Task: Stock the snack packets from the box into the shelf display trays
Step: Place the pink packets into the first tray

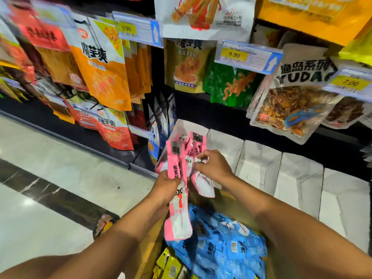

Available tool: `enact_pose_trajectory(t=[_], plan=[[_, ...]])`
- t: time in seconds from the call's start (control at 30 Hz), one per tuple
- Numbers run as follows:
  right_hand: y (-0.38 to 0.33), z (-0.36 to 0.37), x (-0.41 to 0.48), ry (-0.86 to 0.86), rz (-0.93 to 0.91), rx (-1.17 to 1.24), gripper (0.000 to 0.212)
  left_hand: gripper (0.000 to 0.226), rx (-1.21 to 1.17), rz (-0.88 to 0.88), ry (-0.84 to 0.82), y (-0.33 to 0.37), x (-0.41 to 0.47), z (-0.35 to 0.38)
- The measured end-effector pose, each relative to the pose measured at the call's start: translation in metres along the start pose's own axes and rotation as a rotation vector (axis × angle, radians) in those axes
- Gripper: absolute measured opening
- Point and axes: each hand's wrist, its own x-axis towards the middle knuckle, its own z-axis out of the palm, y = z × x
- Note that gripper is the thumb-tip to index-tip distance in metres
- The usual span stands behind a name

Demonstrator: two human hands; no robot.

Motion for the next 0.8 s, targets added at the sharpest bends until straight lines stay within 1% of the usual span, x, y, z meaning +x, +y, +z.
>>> enact_pose_trajectory(t=[0.07, 0.2, 0.33, 0.5, 0.6, 0.67, 0.77, 0.8], plan=[[-0.007, 0.021, 0.029, -0.023, -0.003, -0.089, 0.034, 0.034, -0.004, -0.023, 0.031, 0.002, 0.000, -0.012], [-0.018, 0.055, 0.073, -0.019, -0.033, -0.294, 0.028, 0.029, -0.040, -0.028, 0.068, 0.016, -0.007, -0.033], [-0.014, 0.087, 0.108, -0.029, -0.030, -0.417, 0.029, 0.026, -0.023, -0.079, 0.074, 0.026, -0.010, -0.051], [0.010, 0.120, 0.135, -0.037, -0.035, -0.516, 0.021, 0.019, -0.022, -0.099, 0.128, 0.027, -0.001, -0.061], [0.024, 0.139, 0.143, -0.049, -0.033, -0.510, 0.013, 0.021, -0.019, -0.116, 0.141, 0.025, 0.004, -0.063], [0.032, 0.149, 0.146, -0.069, -0.001, -0.456, 0.012, 0.023, -0.020, -0.116, 0.145, 0.023, 0.007, -0.064], [0.042, 0.160, 0.147, -0.092, 0.047, -0.340, 0.022, 0.023, -0.018, -0.115, 0.155, 0.023, 0.009, -0.064], [0.046, 0.162, 0.148, -0.097, 0.063, -0.342, 0.025, 0.023, -0.012, -0.115, 0.156, 0.023, 0.009, -0.064]])
